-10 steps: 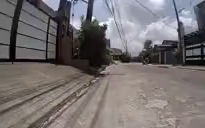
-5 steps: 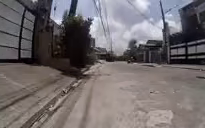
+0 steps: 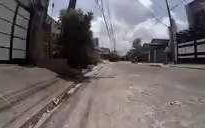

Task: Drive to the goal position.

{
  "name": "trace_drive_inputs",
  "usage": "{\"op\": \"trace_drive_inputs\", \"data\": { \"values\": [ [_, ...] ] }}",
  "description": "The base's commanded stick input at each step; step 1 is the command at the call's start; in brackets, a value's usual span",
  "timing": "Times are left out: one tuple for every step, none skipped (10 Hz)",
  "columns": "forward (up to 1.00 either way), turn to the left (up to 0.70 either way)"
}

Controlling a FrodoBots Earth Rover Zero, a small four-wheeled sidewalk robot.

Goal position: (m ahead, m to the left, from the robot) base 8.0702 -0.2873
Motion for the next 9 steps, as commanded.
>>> {"op": "trace_drive_inputs", "data": {
  "values": [
    [1.0, 0.0],
    [1.0, 0.0],
    [1.0, 0.0],
    [1.0, 0.0],
    [1.0, 0.0],
    [1.0, 0.0],
    [1.0, 0.0],
    [1.0, 0.0],
    [1.0, -0.01]
  ]
}}
